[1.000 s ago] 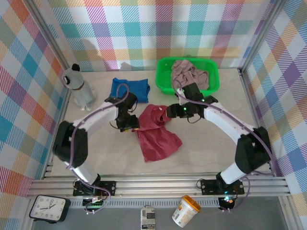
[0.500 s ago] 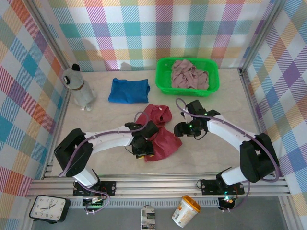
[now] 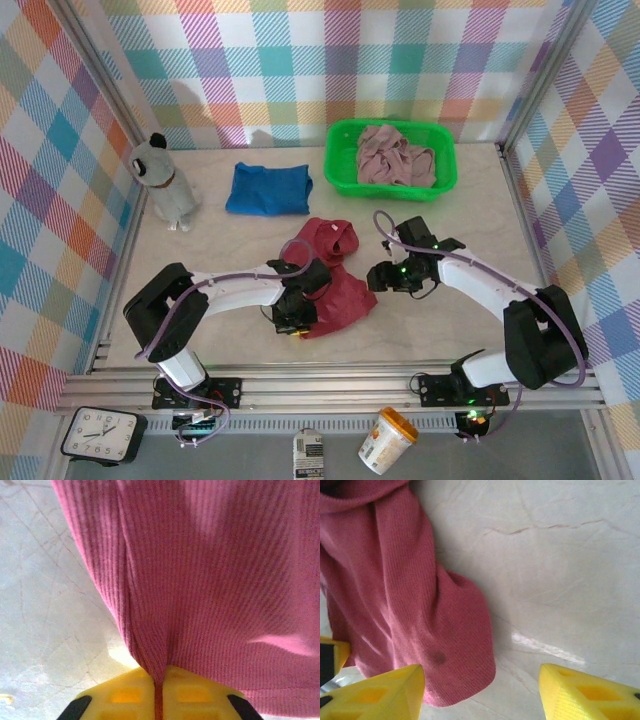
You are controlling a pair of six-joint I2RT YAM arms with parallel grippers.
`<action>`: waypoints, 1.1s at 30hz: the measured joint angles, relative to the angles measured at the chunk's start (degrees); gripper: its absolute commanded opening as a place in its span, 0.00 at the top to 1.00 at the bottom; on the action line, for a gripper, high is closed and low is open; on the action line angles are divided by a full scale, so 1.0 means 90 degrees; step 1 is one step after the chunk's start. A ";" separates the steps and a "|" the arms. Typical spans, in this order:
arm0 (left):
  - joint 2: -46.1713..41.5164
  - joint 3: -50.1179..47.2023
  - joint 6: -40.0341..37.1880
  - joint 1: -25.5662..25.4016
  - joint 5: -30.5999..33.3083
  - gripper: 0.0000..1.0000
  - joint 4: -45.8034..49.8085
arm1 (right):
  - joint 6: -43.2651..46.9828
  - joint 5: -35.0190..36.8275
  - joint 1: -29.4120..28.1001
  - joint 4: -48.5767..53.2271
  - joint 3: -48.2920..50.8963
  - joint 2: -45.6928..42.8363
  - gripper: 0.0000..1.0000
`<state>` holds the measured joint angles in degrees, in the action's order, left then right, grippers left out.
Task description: Fold and stack the tank tops
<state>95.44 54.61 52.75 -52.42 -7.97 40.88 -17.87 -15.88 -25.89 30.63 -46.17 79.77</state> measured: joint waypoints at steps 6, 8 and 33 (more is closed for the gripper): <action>-0.0427 0.0522 -0.0083 -0.0007 0.0100 1.00 0.0559 | -0.0010 -0.0641 -0.0010 -0.0364 0.0168 0.0148 0.44; -0.0605 0.0835 -0.0131 -0.0010 0.0182 1.00 0.0801 | 0.0002 -0.0748 -0.0044 -0.0508 0.0168 0.0308 0.44; 0.0032 0.3963 -0.1222 0.0051 0.0520 1.00 0.2057 | 0.0549 0.0265 0.0318 0.0058 -0.0991 0.0321 1.00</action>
<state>95.72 90.28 41.76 -51.96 -3.29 59.40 -12.93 -13.50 -23.03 31.16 -55.09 82.65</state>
